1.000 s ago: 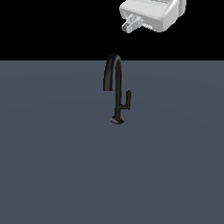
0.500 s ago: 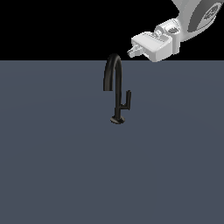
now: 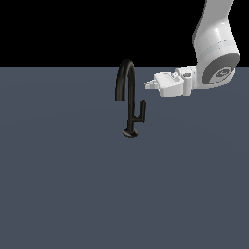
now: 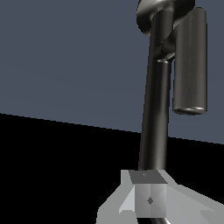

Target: Turn on the faucet by rotating a designated handle.

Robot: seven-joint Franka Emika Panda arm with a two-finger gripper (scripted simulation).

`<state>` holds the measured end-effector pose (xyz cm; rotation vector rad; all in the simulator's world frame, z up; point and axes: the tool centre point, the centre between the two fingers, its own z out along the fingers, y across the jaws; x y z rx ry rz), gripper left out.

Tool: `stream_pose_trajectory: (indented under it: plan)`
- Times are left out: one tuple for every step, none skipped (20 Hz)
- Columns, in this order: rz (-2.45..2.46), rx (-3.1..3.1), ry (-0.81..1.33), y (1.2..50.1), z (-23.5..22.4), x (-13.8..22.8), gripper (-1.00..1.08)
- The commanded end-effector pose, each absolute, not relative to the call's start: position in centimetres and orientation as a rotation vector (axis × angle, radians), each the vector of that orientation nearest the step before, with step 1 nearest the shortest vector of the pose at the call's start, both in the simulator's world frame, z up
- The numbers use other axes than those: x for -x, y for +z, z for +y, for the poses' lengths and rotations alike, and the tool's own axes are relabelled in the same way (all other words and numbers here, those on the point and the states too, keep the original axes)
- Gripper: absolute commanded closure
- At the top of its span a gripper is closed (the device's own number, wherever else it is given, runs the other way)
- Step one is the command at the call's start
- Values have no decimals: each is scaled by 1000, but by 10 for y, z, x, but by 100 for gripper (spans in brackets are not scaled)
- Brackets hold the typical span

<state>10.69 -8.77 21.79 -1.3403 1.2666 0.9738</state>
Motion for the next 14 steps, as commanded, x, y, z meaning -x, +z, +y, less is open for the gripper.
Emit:
stream_pose_trajectory:
  plan:
    - [1291, 1244, 996, 197, -89, -112, 108]
    - [1300, 1210, 1003, 190, -89, -114, 108]
    - [1307, 1179, 1009, 183, -89, -115, 108]
    - [1314, 1151, 1015, 177, -89, -116, 108]
    - [1320, 1124, 1020, 171, -89, -117, 108]
    - [1325, 1100, 1025, 165, -89, -118, 108]
    - [1330, 1077, 1029, 160, -88, -118, 108]
    - [1334, 1057, 1033, 156, -88, -119, 108]
    - [1338, 1039, 1036, 152, -87, -119, 108]
    - [1341, 1023, 1039, 148, -87, -120, 108]
    - [1344, 1010, 1041, 145, -87, -120, 108]
    - [1346, 999, 1043, 143, -86, -120, 108]
    - [1347, 990, 1045, 141, -86, -120, 108]
    - [1348, 984, 1046, 140, -86, -121, 108]
